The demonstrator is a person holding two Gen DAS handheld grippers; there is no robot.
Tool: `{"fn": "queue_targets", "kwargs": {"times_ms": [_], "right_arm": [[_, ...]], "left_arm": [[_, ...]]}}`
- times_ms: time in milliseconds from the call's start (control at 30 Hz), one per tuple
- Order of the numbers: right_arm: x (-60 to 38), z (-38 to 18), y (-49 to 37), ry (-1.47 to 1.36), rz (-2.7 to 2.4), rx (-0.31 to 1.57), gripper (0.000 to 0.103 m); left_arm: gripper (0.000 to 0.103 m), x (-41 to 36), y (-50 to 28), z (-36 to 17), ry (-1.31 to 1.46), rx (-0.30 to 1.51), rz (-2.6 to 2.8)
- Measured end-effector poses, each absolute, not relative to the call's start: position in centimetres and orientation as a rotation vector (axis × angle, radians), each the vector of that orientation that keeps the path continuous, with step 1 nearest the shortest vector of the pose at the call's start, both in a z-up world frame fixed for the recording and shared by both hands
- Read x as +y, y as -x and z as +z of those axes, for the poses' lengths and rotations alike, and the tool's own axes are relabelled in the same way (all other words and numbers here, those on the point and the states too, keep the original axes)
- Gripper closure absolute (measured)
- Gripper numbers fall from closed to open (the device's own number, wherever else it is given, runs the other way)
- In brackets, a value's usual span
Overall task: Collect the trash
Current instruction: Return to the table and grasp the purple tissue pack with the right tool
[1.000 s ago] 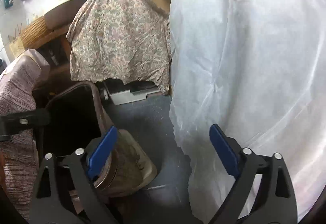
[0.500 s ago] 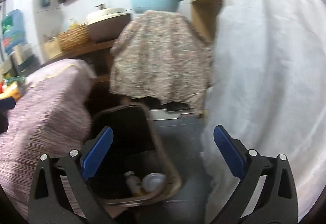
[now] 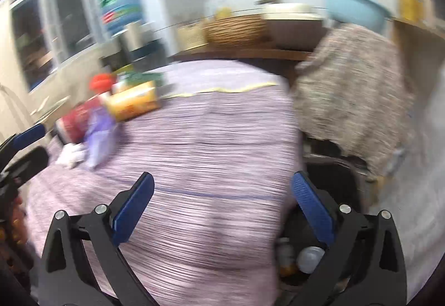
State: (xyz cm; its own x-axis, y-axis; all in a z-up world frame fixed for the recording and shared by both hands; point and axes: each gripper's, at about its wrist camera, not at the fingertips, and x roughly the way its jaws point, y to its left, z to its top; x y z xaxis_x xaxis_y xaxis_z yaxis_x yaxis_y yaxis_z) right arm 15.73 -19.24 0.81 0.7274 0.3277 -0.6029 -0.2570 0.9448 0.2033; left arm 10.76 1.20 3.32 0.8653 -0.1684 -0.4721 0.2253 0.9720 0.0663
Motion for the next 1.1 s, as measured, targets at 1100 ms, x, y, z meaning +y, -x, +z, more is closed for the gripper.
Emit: {"fn": "queue_targets", "kwargs": {"times_ms": [1100], "right_arm": [[7.6,-2.4,-26.5,0.073,0.64,0.977,0.041]], "left_arm": [[0.005,16.8,-9.7,0.3,-0.185,0.654,0.278]]}}
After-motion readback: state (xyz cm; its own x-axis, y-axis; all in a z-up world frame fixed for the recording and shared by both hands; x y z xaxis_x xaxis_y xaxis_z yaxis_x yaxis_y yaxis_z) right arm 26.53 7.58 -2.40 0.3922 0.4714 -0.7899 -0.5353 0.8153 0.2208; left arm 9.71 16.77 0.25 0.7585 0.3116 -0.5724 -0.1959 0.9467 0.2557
